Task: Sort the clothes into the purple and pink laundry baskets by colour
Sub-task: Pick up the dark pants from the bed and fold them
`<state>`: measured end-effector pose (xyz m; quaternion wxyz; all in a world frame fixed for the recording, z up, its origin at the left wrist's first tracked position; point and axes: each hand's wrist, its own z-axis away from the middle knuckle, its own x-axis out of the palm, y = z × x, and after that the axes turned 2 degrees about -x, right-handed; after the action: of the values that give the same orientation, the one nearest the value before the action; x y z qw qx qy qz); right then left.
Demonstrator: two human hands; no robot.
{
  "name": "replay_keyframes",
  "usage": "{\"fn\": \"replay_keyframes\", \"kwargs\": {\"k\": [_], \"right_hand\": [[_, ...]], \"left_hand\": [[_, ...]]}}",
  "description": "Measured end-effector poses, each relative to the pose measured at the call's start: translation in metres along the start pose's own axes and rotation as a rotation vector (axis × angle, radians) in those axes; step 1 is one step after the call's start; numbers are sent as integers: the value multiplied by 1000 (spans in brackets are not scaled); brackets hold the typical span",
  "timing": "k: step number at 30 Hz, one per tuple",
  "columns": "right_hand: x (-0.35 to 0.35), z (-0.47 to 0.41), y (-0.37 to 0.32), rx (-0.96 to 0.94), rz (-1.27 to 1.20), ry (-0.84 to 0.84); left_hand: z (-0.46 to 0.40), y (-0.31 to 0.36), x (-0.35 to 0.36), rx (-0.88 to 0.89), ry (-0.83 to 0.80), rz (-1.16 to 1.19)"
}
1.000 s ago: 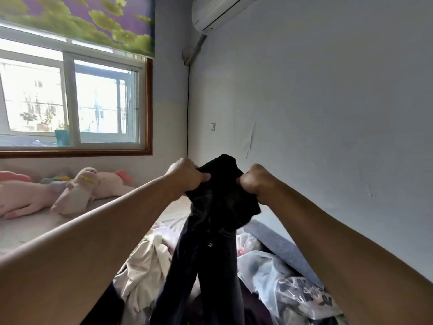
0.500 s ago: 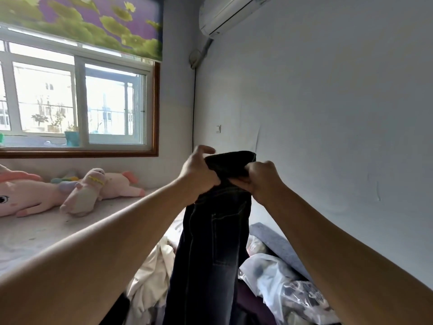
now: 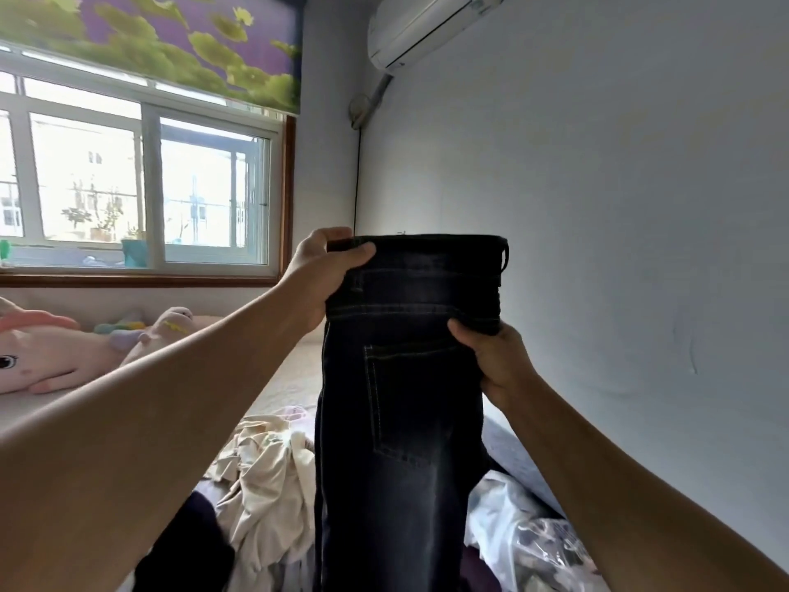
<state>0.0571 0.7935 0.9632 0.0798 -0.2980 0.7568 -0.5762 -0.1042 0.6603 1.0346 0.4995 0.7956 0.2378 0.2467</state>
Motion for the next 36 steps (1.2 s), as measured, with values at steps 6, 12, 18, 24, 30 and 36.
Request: {"fn": "replay_keyframes", "kwargs": {"k": [6,12,18,24,30,36], "right_hand": [[20,-13,-26,-119,-2,103],[18,-30,-55,-304,173,220],[-27,-20,-51,-188,474,-25],[-74,-6,-10,-54,541,-41],[-69,-11,-4,-164,638,40],[-72,0,4,-72,224,-211]], "left_hand": [[32,-54,-13,-190,-64,-213],[36,-103,-4,-351,-139,-263],[31,-91,22,-386,-149,141],[25,-80,41,-324,-94,269],[5,-64,33,5,131,-579],[-3,-65,16,-66,171,-429]]}}
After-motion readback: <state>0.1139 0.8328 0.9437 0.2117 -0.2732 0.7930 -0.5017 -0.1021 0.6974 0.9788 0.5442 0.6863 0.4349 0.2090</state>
